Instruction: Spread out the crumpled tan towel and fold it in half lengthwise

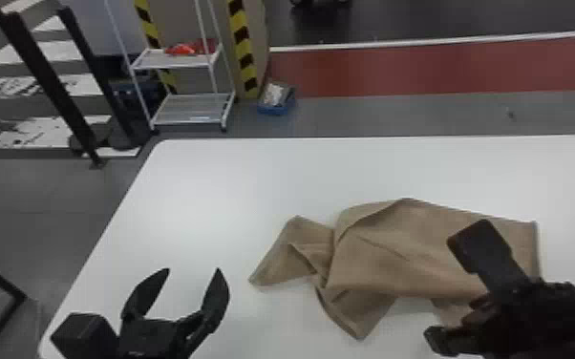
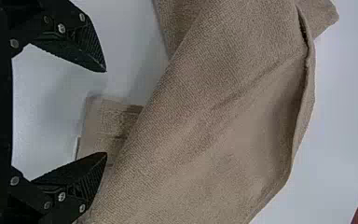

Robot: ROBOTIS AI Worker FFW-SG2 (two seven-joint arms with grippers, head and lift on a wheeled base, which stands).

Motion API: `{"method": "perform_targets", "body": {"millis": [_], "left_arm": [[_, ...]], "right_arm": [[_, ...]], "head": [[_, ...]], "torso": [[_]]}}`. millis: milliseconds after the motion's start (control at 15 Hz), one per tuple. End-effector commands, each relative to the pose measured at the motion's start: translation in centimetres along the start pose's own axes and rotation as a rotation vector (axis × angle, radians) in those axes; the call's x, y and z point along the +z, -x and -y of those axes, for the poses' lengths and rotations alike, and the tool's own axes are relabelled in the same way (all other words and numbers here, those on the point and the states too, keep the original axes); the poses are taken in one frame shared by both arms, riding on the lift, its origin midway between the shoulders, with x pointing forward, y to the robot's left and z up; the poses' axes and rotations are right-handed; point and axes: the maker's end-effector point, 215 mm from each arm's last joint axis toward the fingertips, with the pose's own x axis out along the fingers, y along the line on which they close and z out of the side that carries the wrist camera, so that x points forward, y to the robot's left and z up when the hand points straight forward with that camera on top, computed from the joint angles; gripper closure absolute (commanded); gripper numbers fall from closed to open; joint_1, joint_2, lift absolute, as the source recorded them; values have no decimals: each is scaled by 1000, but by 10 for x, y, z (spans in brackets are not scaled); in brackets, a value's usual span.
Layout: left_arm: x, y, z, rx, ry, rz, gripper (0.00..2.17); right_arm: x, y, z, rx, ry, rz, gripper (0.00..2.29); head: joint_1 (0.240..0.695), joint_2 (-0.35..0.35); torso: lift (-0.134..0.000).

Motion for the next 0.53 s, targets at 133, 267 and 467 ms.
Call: {"method": "perform_targets", "body": {"millis": [133, 267, 467], "left_arm": [[-2, -1, -3, 4, 4, -2, 80], [-2, -2, -3, 4, 6, 0, 80], [-3, -3, -3, 5, 6, -1, 80]], "right_arm": [[3, -12, 1, -10, 9, -26, 407], [5, -12, 2, -11, 7, -25, 464], [5, -11, 8, -28, 6, -27, 623]], "head": [[695, 176], [695, 178], [695, 177]], "torso": [[-123], [-123], [-123]]}}
